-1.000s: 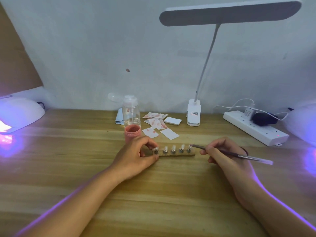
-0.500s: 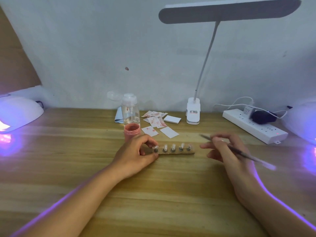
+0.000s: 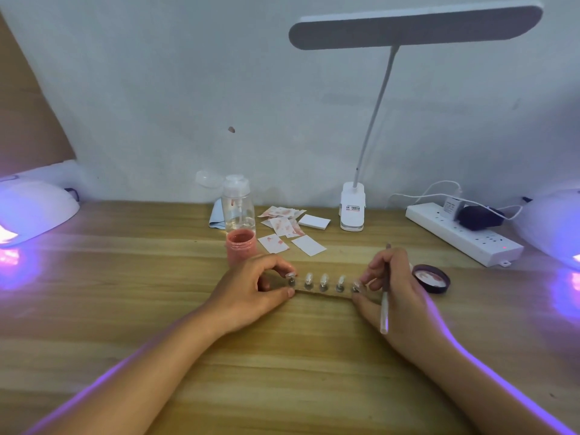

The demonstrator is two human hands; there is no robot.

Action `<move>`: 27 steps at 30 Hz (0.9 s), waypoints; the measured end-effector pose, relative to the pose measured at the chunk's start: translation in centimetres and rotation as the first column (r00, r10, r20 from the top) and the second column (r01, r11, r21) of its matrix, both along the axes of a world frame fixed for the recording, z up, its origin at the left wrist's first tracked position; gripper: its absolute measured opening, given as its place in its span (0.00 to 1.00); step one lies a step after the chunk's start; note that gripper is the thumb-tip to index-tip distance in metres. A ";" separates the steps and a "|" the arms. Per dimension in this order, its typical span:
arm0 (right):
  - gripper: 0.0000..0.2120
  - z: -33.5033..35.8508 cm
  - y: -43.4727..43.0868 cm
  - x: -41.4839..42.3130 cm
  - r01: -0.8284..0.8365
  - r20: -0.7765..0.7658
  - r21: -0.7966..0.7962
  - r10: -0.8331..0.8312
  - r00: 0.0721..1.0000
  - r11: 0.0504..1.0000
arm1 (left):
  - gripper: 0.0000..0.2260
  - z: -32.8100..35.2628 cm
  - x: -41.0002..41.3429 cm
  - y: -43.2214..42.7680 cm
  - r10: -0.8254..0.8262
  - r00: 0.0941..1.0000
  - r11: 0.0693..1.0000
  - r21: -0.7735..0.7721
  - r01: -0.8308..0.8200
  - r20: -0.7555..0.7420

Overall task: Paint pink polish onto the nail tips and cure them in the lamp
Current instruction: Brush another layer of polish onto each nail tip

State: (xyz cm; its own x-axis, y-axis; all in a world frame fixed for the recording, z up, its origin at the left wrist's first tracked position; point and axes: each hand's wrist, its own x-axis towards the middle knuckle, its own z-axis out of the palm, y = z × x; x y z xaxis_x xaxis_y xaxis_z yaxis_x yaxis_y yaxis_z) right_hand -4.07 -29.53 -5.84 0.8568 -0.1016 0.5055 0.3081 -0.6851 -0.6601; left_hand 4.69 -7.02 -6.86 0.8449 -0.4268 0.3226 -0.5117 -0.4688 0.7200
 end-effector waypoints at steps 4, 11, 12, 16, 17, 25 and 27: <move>0.20 0.2 0.1 0.0 -0.013 -0.037 0.074 0.016 0.999 0.997 | 0.11 -0.1 0.1 0.0 0.002 1.000 1.000 0.006 -0.002 0.005; 0.19 0.1 0.2 0.2 0.020 -0.009 -0.022 -0.020 1.000 1.000 | 0.10 0.0 0.0 -0.1 0.013 0.999 0.998 0.057 -0.015 0.038; 0.20 0.1 0.2 0.3 0.026 -0.015 -0.029 -0.026 1.000 0.999 | 0.10 0.1 0.0 -0.1 0.016 0.999 0.998 0.063 -0.019 0.040; 0.19 -0.4 0.3 0.5 0.028 0.013 -0.001 -0.028 1.000 1.000 | 0.09 0.4 -0.4 -0.4 0.052 0.996 0.991 0.120 -0.059 0.066; 0.17 -0.5 0.3 0.6 0.024 0.038 0.002 -0.024 0.999 1.000 | 0.09 0.5 -0.5 -0.5 0.053 0.996 0.990 0.125 -0.061 0.068; 0.23 -0.1 0.0 0.1 -0.003 -0.009 -0.015 0.002 1.000 1.000 | 0.08 1.2 -0.1 -1.4 0.127 0.991 0.972 0.192 -0.134 0.052; 0.24 -0.3 -0.1 0.0 -0.004 -0.010 -0.015 0.004 1.000 1.000 | 0.06 1.2 0.2 -1.6 0.161 0.985 0.964 0.203 -0.169 0.059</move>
